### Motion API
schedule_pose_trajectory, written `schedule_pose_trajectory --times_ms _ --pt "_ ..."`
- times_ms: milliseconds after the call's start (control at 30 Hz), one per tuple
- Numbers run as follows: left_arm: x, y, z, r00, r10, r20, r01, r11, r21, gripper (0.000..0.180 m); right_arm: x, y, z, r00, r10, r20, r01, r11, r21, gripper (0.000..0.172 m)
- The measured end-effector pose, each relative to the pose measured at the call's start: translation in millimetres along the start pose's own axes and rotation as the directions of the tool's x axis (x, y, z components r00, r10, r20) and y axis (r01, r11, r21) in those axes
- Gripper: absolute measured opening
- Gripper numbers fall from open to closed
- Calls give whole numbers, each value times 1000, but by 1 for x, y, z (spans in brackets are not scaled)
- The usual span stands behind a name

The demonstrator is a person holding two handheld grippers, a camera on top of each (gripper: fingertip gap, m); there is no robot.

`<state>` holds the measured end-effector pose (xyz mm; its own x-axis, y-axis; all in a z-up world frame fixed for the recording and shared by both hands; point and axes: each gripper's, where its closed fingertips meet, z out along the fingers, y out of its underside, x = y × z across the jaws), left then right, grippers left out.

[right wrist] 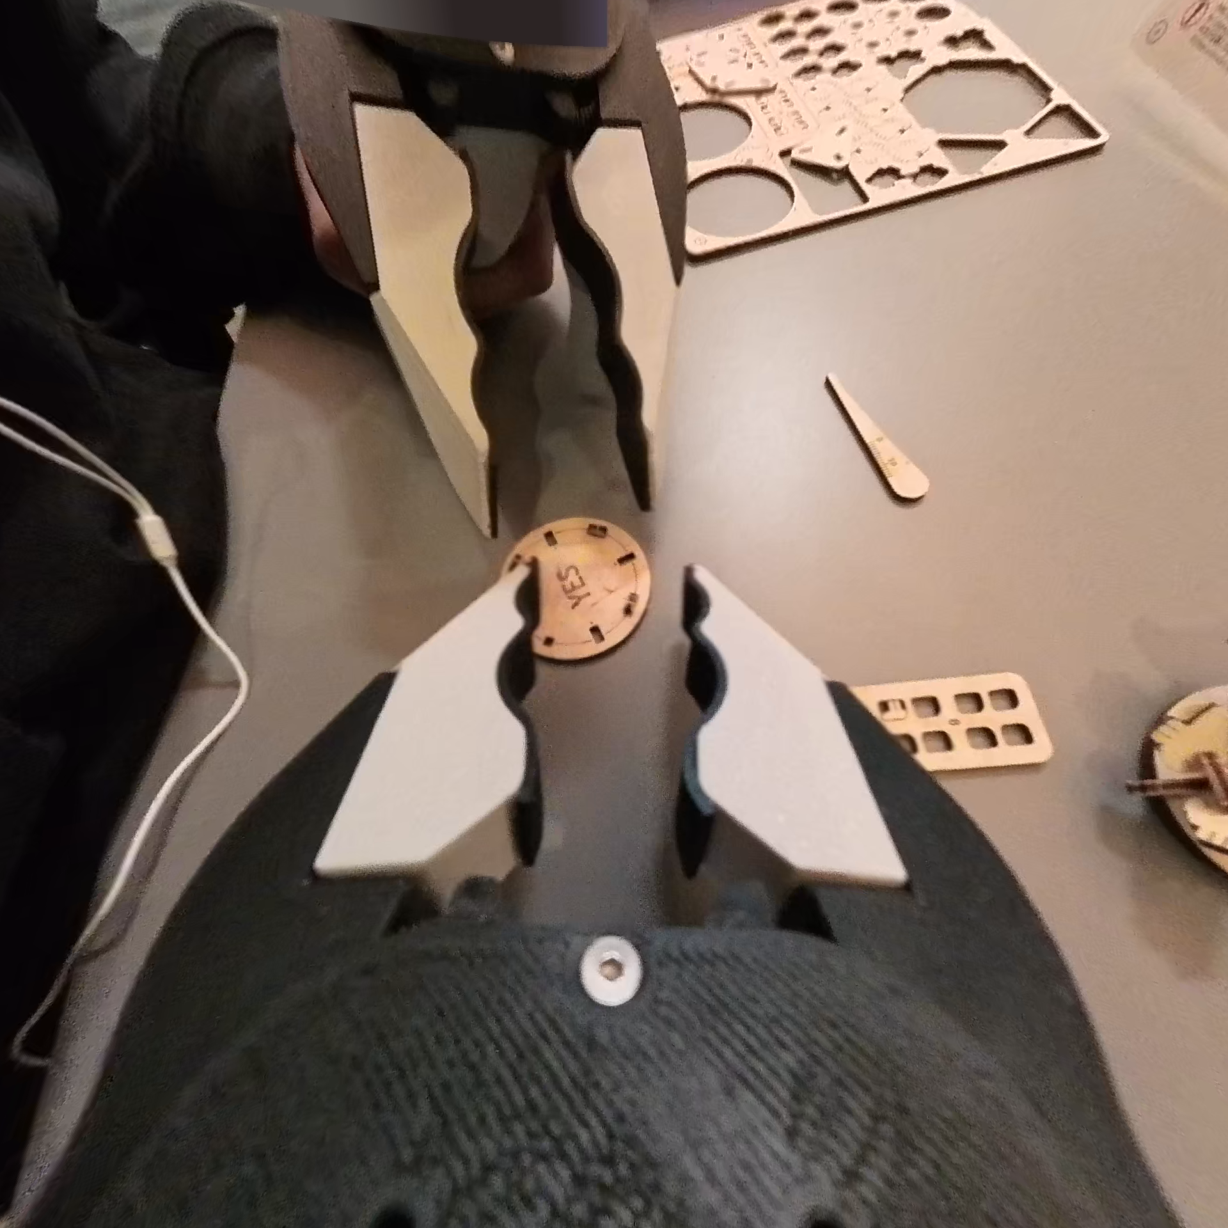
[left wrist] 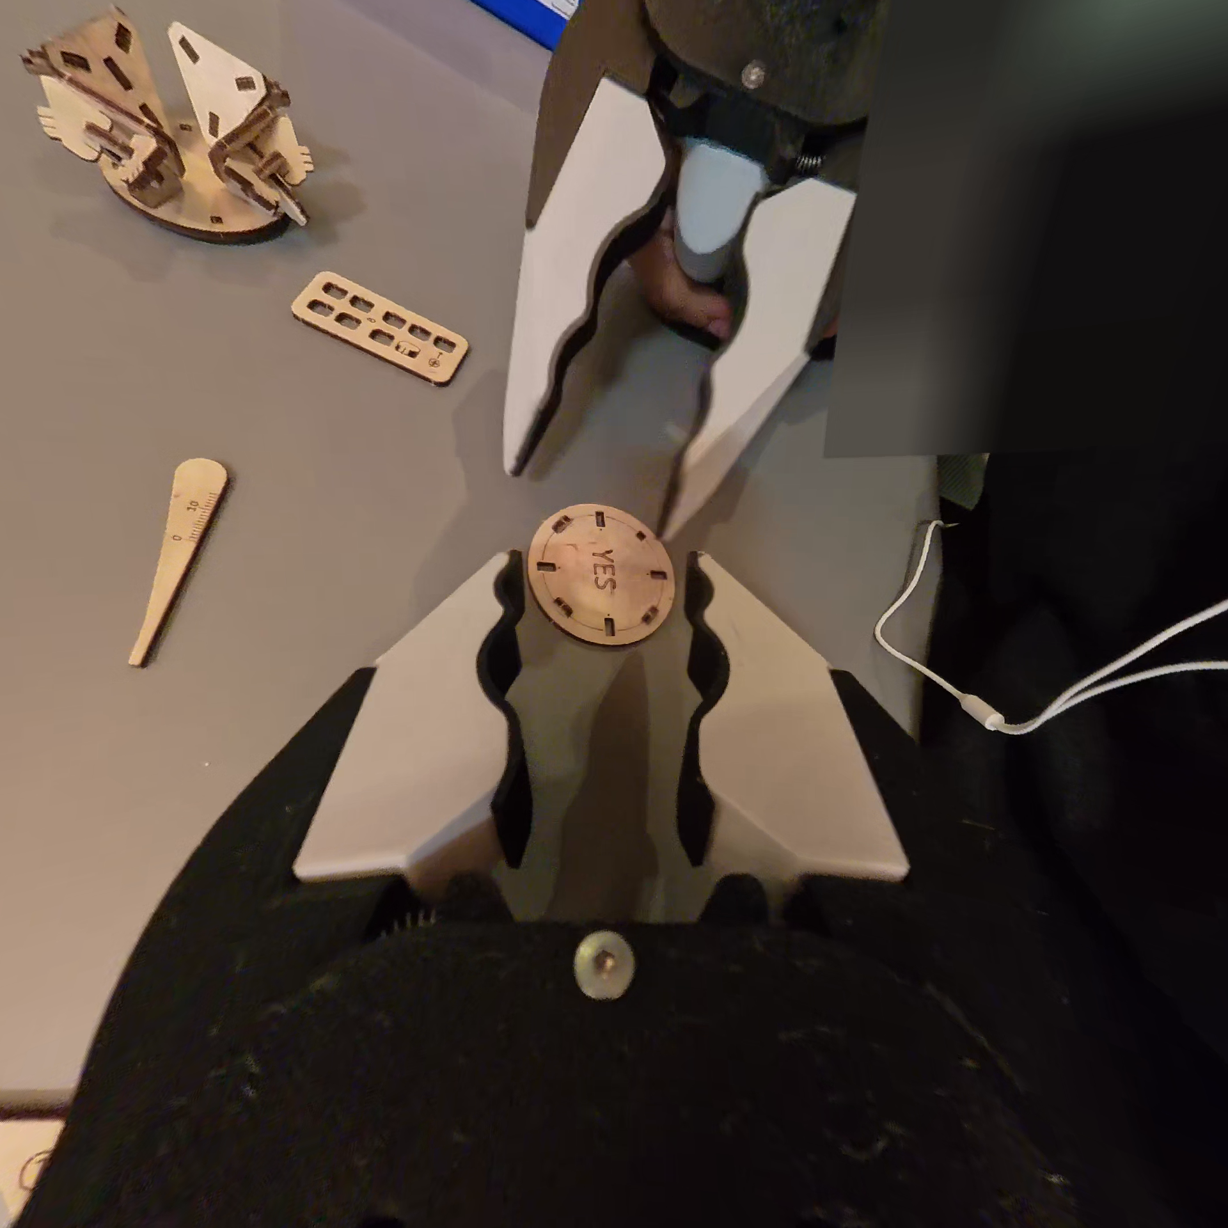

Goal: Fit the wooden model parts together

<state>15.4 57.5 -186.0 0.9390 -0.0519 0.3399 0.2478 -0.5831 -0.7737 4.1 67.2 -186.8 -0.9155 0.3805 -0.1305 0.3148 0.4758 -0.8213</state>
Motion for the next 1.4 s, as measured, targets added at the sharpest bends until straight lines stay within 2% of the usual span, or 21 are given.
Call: schedule_pose_trajectory --times_ms 100,133,233,333,400,567,733,867,1000,1233,1300,1400 --pt "0 -1 -1 1000 7 7 -7 1000 10 51 -3 -10 -4 1000 -12 -5 12 998 54 60" --pt "0 -2 -2 1000 14 9 -14 1000 14 52 -2 -8 -4 999 -36 -21 37 998 40 54" --pt "-3 -4 -4 999 30 30 -31 999 28 54 0 -2 1 997 -59 -49 58 998 -8 57" --pt "-9 -5 -8 998 29 64 -32 999 41 57 2 -2 2 997 -50 -53 50 999 2 64" --pt "-16 -6 -11 995 33 95 -38 998 47 59 3 -5 -1 998 -29 -47 31 999 27 80" --pt "-32 -10 -21 984 31 174 -45 996 78 59 18 -13 -14 992 -28 -120 38 996 82 86" --pt "-42 -13 -29 976 15 217 -39 993 110 58 43 -18 -37 967 4 -254 30 991 130 77" --pt "-44 -15 -29 973 14 232 -43 992 120 57 67 7 -43 942 37 -334 -32 999 19 76" --pt "-48 -16 -31 962 22 271 -57 991 121 56 73 18 -38 942 75 -326 -80 997 -1 86" --pt "-64 -15 -45 922 -4 387 -49 991 127 54 80 28 -32 936 120 -330 -142 989 -42 88" --pt "-66 -16 -48 920 -28 390 -33 988 149 54 84 32 -28 933 114 -340 -150 986 -79 86" --pt "-59 -19 -45 942 -64 329 3 983 184 54 88 32 -26 929 83 -359 -125 988 -94 77"
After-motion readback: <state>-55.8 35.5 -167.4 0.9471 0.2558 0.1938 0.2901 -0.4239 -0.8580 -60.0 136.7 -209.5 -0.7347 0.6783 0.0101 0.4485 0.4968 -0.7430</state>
